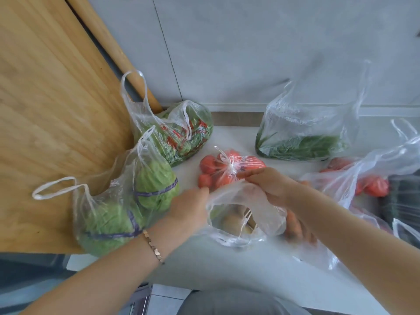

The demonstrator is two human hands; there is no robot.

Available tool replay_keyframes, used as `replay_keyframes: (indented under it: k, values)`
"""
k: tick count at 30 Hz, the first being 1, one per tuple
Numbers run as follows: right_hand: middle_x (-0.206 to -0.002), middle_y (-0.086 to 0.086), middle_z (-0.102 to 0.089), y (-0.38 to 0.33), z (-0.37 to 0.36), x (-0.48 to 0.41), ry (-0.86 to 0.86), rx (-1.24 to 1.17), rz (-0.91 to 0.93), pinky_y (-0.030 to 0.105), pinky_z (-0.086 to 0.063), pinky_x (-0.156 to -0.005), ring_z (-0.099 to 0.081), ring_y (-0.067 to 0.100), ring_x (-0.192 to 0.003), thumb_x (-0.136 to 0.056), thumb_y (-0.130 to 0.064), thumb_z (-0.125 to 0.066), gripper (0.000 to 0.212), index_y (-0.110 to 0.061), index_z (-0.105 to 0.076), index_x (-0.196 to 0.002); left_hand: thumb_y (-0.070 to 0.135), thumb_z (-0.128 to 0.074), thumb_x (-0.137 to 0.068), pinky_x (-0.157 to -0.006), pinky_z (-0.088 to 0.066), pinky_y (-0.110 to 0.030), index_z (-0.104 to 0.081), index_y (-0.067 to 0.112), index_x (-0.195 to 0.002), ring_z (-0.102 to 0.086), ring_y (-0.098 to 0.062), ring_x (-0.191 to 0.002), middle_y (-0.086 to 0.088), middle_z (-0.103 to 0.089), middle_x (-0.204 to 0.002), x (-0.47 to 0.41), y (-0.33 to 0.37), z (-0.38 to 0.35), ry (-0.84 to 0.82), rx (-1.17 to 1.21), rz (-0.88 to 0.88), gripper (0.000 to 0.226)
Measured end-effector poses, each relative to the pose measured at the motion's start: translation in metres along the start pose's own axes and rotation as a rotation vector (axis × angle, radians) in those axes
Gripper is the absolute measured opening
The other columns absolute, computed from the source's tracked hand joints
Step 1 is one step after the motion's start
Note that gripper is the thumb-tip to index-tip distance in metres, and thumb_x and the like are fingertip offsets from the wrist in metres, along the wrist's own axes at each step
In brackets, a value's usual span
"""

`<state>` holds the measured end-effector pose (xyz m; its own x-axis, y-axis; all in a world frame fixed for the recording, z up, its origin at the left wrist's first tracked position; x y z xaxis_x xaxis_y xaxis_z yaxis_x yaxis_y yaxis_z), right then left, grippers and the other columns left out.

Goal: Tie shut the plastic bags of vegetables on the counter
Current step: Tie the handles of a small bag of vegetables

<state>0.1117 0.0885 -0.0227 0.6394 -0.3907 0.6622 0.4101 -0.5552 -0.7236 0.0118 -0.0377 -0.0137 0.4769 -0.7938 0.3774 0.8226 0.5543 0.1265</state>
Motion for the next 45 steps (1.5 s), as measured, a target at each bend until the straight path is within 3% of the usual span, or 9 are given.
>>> replay_keyframes:
  k: [8, 13, 17, 21, 24, 28, 34, 40, 45]
  values:
    - [-0.088, 0.01, -0.059, -0.003, -0.008, -0.002, -0.107, -0.37, 0.086, 0.022, -0.057, -0.065, -0.059, 0.025, -0.094, -0.081, 0.026, -0.02, 0.05, -0.001, -0.057, -0.098, -0.013, -0.047, -0.075, -0.081, -0.055, -0.037, -0.036, 0.024, -0.135, -0.057, -0.027, -0.109, -0.009, -0.048, -0.133, 0.014, -0.056, 0.028, 0.387, 0.038, -0.388, 0.071]
    - [-0.11, 0.012, -0.063, 0.0, -0.007, -0.007, 0.106, 0.107, 0.317, 0.013, -0.053, -0.068, -0.061, 0.02, -0.102, -0.073, 0.017, -0.062, 0.04, -0.004, -0.058, -0.108, 0.013, -0.049, -0.076, -0.115, 0.017, -0.041, 0.032, 0.041, -0.135, 0.032, -0.009, -0.136, 0.016, 0.041, -0.143, 0.024, -0.065, -0.021, -0.044, -0.332, -0.591, 0.104]
    - [-0.084, 0.009, -0.066, 0.001, -0.009, -0.01, 0.352, 0.388, 0.338, 0.022, -0.052, -0.062, -0.06, 0.015, -0.071, -0.067, -0.021, -0.08, 0.034, -0.01, -0.054, -0.085, 0.058, -0.072, -0.052, -0.116, -0.008, -0.05, -0.005, 0.027, -0.147, -0.003, -0.025, -0.142, -0.004, -0.004, -0.155, 0.016, -0.056, -0.033, 0.211, -0.351, -0.516, 0.12]
    - [-0.048, -0.009, -0.046, -0.002, -0.018, -0.013, 0.37, 0.522, 0.444, 0.015, -0.033, -0.048, -0.041, 0.001, -0.041, -0.076, -0.013, -0.068, 0.038, -0.018, -0.038, -0.054, 0.032, -0.075, -0.071, -0.108, -0.031, -0.055, -0.054, 0.024, -0.119, -0.026, -0.035, -0.137, -0.009, -0.023, -0.151, 0.008, -0.047, -0.016, 0.356, 0.087, -0.275, 0.053]
    - [-0.079, 0.008, -0.052, -0.006, -0.013, -0.008, 0.405, 0.535, 0.505, 0.023, -0.036, -0.063, -0.047, 0.016, -0.069, -0.081, -0.009, -0.052, 0.017, -0.006, -0.053, -0.064, 0.013, -0.062, -0.083, -0.101, -0.037, -0.037, -0.054, 0.011, -0.082, -0.044, -0.024, -0.124, -0.01, -0.042, -0.141, 0.004, -0.057, -0.003, 0.499, 0.299, -0.176, 0.008]
    - [-0.071, -0.013, -0.063, 0.001, -0.011, 0.007, 0.214, 0.226, 0.502, 0.008, -0.044, -0.06, -0.058, -0.001, -0.063, -0.087, -0.011, -0.057, 0.007, -0.017, -0.06, -0.087, 0.005, -0.051, -0.088, -0.069, -0.041, -0.014, -0.042, 0.017, -0.073, -0.053, 0.003, -0.075, -0.004, -0.056, -0.085, 0.006, -0.079, 0.003, 0.528, 0.997, 0.082, 0.021]
    - [-0.078, -0.007, -0.073, -0.002, -0.051, 0.027, -0.203, -0.075, 0.563, 0.016, -0.051, -0.072, -0.067, 0.007, -0.08, -0.065, -0.006, -0.056, 0.025, -0.009, -0.073, -0.083, 0.01, -0.037, -0.09, -0.096, -0.042, -0.037, -0.065, 0.003, -0.104, -0.062, -0.02, -0.105, -0.01, -0.071, -0.102, -0.006, -0.076, -0.011, 0.087, 2.106, 0.135, 0.032]
    - [-0.068, 0.015, -0.064, 0.004, -0.066, 0.0, -0.288, -0.646, 0.305, 0.038, -0.052, -0.079, -0.069, 0.021, -0.078, -0.046, -0.018, -0.074, 0.02, -0.007, -0.064, -0.06, 0.007, -0.086, -0.031, -0.086, -0.05, -0.047, -0.063, 0.005, -0.075, -0.071, -0.024, -0.09, -0.009, -0.073, -0.082, -0.005, -0.081, -0.018, 0.071, 2.402, 0.05, 0.05]
    - [-0.031, -0.007, -0.028, 0.021, -0.056, -0.017, -0.163, -1.113, 0.086, 0.015, -0.048, -0.044, -0.03, 0.004, -0.026, -0.085, -0.022, -0.044, 0.039, -0.017, -0.041, -0.047, 0.005, -0.045, -0.087, -0.05, -0.053, -0.021, -0.037, 0.016, -0.062, -0.037, -0.005, -0.031, 0.005, -0.035, -0.039, -0.008, -0.073, -0.015, 0.062, 2.334, 0.219, 0.029]
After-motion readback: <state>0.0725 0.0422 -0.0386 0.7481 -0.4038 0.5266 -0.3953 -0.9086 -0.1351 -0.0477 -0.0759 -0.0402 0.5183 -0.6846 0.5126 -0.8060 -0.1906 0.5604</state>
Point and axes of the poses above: each hand's wrist, its own x-axis away from the middle knuckle, its own z-axis out of the back of the hand, y = z × x, the point moved 5 cm from there along -x, towards the middle knuckle
